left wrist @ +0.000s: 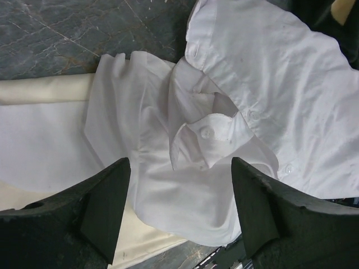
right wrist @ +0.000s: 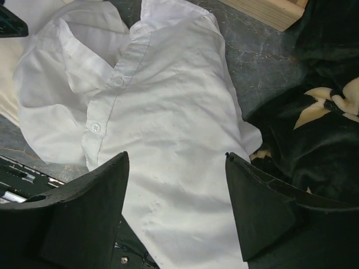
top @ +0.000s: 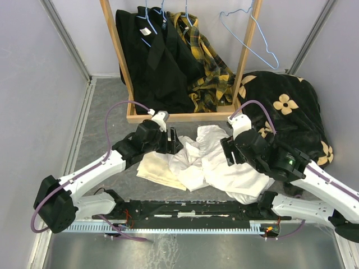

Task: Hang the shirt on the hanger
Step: Adjust the shirt at the center of the board.

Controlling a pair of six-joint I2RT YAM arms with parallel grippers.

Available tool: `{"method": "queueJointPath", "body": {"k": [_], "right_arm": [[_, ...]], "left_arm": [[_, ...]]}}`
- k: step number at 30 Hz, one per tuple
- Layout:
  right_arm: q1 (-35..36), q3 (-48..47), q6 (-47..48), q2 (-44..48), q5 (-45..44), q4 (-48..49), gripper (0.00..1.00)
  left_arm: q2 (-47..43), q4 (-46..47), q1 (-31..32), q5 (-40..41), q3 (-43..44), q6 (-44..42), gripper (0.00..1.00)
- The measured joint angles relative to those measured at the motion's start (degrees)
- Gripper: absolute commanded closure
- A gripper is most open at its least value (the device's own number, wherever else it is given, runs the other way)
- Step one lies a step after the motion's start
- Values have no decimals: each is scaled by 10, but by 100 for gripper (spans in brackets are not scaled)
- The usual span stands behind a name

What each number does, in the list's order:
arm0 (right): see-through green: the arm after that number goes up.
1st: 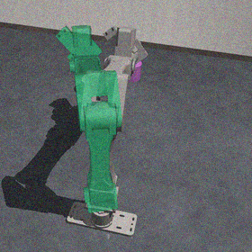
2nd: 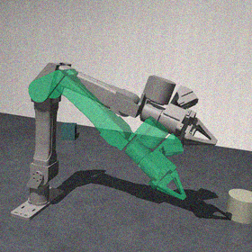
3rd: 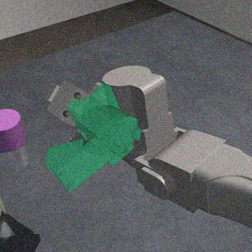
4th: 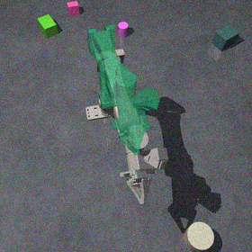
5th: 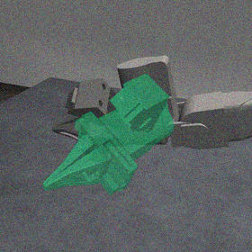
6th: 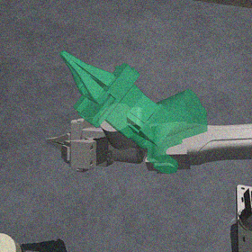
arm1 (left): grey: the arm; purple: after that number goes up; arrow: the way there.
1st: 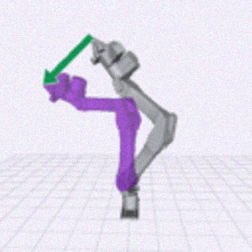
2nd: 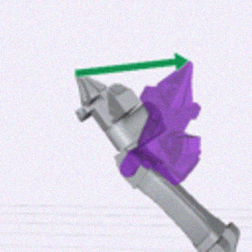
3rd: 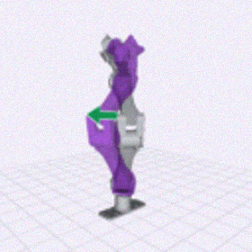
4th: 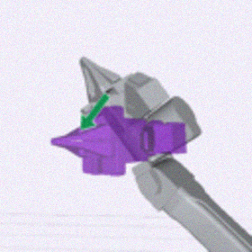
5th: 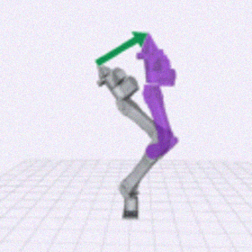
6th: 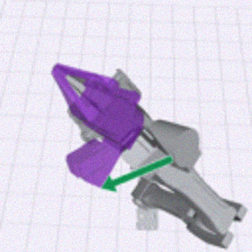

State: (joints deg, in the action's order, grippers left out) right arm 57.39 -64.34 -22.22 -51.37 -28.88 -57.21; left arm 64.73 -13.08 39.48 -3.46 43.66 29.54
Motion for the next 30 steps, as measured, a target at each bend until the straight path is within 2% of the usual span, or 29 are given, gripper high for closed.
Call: {"method": "queueJointPath", "body": {"k": [6, 12, 18, 19, 20, 22, 23, 30], "right_arm": [[0, 5, 0, -3, 15, 15, 23], [0, 17, 0, -14, 22, 22, 23], [0, 24, 0, -16, 32, 26, 23], [0, 24, 0, -16, 33, 26, 23], [0, 24, 0, -16, 33, 26, 23], [0, 24, 0, -17, 34, 26, 23], [0, 24, 0, -17, 34, 26, 23], [0, 27, -3, -11, 33, 28, 23]], "left_arm": [[20, 2, 9, 6, 0, 0, 34], [41, 21, 11, 3, 0, 0, 38], [99, 43, 27, 5, 0, -1, 49], [108, 44, 28, 6, 0, -1, 53], [115, 45, 28, 7, 0, -2, 62], [128, 46, 29, 14, 3, -5, 94], [140, 45, 29, 19, 9, -12, 97], [179, -6, 29, 89, 79, -38, 97]]}}
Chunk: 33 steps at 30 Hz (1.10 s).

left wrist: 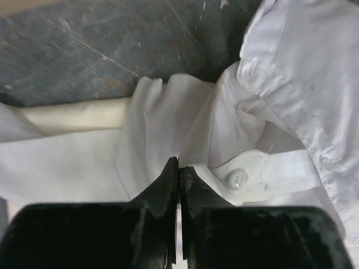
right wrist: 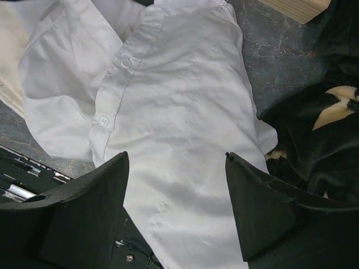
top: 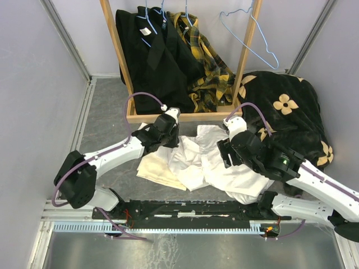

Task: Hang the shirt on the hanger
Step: Adjust the shirt at the center of the board.

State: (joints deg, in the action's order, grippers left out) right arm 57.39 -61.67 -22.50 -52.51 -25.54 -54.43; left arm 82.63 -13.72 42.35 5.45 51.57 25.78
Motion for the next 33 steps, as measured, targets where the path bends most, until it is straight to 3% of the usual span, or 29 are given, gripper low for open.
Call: {"method": "queueJointPath", "body": {"k": [9, 14, 19, 23, 24, 28, 30, 33], "right_arm": [[0, 11, -7, 33, -17, 0, 23], [0, 16, -13, 45, -32, 2, 23], [0, 21, -20, 60, -43, 8, 23], [0, 32, -28, 75, -51, 9, 23], [0, 35, -30, 78, -52, 9, 23], [0, 42, -33, 82, -56, 9, 22], [0, 43, -33, 75, -56, 9, 22], [0, 43, -32, 58, -56, 14, 22]], "left_arm": [[-109, -69, 0, 90, 88, -53, 97], [-167, -94, 0, 132, 197, -95, 97], [-177, -106, 0, 134, 273, -123, 97], [-209, -101, 0, 103, 267, -133, 96], [-225, -98, 0, 94, 248, -133, 91], [-303, -106, 0, 77, 140, -123, 52], [-348, -116, 0, 77, 73, -107, 42], [-409, -149, 0, 86, 5, -71, 35]]}}
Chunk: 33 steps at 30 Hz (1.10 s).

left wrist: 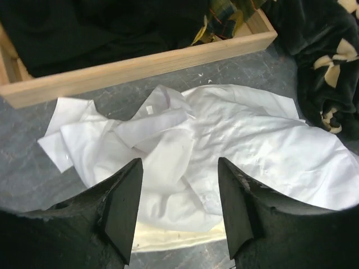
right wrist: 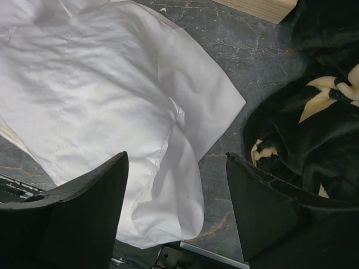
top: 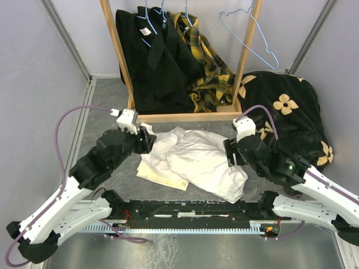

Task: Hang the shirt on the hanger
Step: Adjust the shirt at the center of the board.

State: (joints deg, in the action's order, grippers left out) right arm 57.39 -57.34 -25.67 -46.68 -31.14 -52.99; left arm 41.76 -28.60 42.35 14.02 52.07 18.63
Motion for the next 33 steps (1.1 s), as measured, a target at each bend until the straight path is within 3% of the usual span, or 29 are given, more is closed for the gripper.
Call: {"method": "queueJointPath", "body": {"k": [7, 16, 23, 33], "right_arm": [[0, 0, 7, -66, 17, 33, 21], [0, -18, 37, -171, 148, 89, 15], [0, -98, 42, -282, 198, 119, 15], [-9, -198, 68, -425, 241, 159, 15]], "left_arm": [[-87, -62, 0, 79, -2, 56, 26], [-18, -123, 0, 174, 33, 120, 13], [-5, -138, -24, 164, 11, 169, 13], [22, -134, -123, 51, -56, 179, 16]]}}
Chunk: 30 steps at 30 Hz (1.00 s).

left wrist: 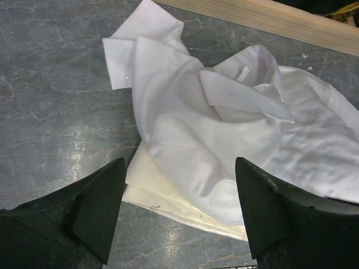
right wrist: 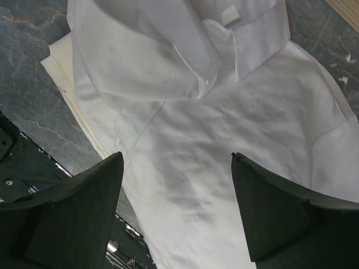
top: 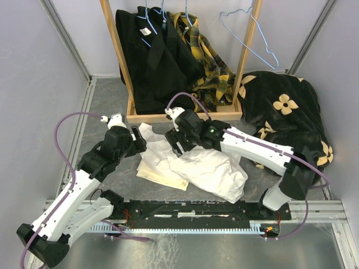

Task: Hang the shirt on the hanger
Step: Adjust the shirt at the center of the board.

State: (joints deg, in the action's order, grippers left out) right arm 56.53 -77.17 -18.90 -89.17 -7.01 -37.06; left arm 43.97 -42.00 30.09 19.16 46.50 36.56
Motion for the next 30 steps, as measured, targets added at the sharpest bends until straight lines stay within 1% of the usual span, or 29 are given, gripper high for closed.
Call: {"method": "queueJointPath", "body": {"k": [4, 7, 10, 14, 15, 16, 17, 18, 19, 20, 23, 24, 25, 26, 30], "right_arm": [[-23, -28, 31, -52, 49, 34, 13], [-47, -43, 61, -87, 105, 62, 8], [-61, -74, 92, -128, 143, 73, 6], [-64, -121, 125, -187, 182, 86, 6], [-64, -139, 133, -212, 195, 90, 7], [-63, -141, 134, -216, 198, 92, 8], [-63, -149, 138, -229, 204, 92, 11], [-63, -155, 139, -243, 209, 92, 17], [-62, -159, 140, -252, 211, 92, 26], [-62, -162, 141, -261, 211, 91, 37], [-61, -162, 129, -273, 203, 85, 65], [-62, -160, 125, -272, 199, 86, 77], [-62, -156, 122, -268, 194, 89, 92], [-63, -147, 115, -260, 186, 95, 100], [-69, -86, 96, -199, 140, 107, 100]], "left_arm": [[-11, 1, -4, -18, -1, 0, 17], [-26, -2, -4, -17, 1, -1, 17], [-44, -14, -5, -15, 6, -1, 17], [-62, -24, -5, -13, 12, -1, 17], [-64, -26, -5, -13, 14, -1, 17], [-66, -27, -5, -12, 15, -1, 17], [-66, -27, -5, -12, 16, -1, 17], [-66, -28, -5, -12, 17, -1, 17], [-66, -29, -5, -12, 17, -1, 17], [-66, -30, -5, -12, 17, -1, 17], [-69, -34, -5, -12, 17, -1, 17], [-70, -35, -5, -12, 17, -1, 17], [-71, -36, -5, -12, 17, -1, 17], [-74, -37, -5, -12, 17, -1, 17], [-77, -38, -5, -12, 17, -1, 17]]}}
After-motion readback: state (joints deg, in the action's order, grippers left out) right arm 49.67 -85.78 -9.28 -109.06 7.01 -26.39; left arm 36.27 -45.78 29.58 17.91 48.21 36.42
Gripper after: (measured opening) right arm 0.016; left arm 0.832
